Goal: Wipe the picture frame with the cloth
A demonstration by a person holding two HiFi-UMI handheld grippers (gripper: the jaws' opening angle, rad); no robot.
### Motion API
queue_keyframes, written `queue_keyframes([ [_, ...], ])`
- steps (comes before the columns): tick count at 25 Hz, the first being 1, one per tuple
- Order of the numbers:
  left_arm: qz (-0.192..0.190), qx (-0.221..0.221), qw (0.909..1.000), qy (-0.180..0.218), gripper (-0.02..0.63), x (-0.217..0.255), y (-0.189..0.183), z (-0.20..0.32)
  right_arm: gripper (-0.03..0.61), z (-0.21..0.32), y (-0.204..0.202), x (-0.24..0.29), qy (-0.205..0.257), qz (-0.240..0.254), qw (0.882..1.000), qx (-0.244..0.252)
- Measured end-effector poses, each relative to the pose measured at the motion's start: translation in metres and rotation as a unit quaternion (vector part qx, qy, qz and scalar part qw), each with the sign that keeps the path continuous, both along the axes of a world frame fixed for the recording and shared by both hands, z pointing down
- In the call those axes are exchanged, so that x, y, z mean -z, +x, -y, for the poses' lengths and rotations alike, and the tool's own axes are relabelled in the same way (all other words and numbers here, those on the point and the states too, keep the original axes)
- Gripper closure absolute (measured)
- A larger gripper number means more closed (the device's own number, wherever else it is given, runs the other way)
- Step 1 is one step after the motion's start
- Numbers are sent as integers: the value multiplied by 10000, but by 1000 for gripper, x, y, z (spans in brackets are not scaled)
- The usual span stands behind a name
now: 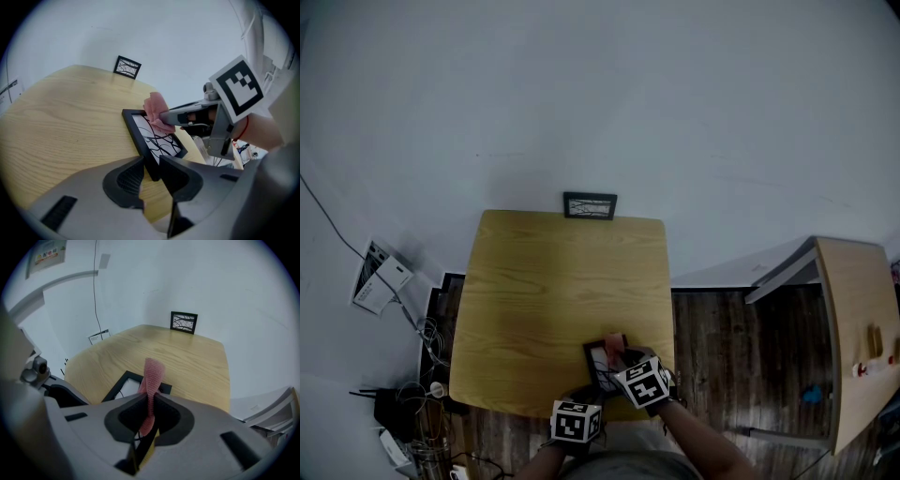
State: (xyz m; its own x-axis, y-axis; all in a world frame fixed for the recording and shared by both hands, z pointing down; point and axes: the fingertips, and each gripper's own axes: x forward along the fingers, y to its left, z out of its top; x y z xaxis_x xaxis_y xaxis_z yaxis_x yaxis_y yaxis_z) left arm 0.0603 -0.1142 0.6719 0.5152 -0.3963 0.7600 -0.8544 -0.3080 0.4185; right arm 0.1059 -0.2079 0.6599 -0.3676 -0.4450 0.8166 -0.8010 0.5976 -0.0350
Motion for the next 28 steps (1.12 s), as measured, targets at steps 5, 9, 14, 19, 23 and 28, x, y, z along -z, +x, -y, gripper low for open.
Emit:
queue_keyframes([
  [5, -16, 6, 10000, 2, 523, 0, 0, 1, 560, -8, -3, 12, 91, 397, 9991, -72],
  [9, -18, -13, 10000, 24, 523, 0, 0, 1, 560, -26, -11, 19, 31, 652, 9979, 42],
  [14, -23, -19, 10000, 13, 523, 0, -1, 1, 560, -44, -19, 23, -130, 799, 9966, 149],
  [19, -32, -3, 10000, 13, 523, 0, 0, 1, 560, -52, -21, 15, -217, 783, 9964, 250],
  [23, -24, -11, 10000, 12, 523, 0, 1, 1, 560, -62, -23, 2, -421, 703, 9959, 377],
  [28, -20, -27, 10000, 21, 523, 0, 0, 1, 560, -76, -30, -4, -602, 498, 9948, 648],
])
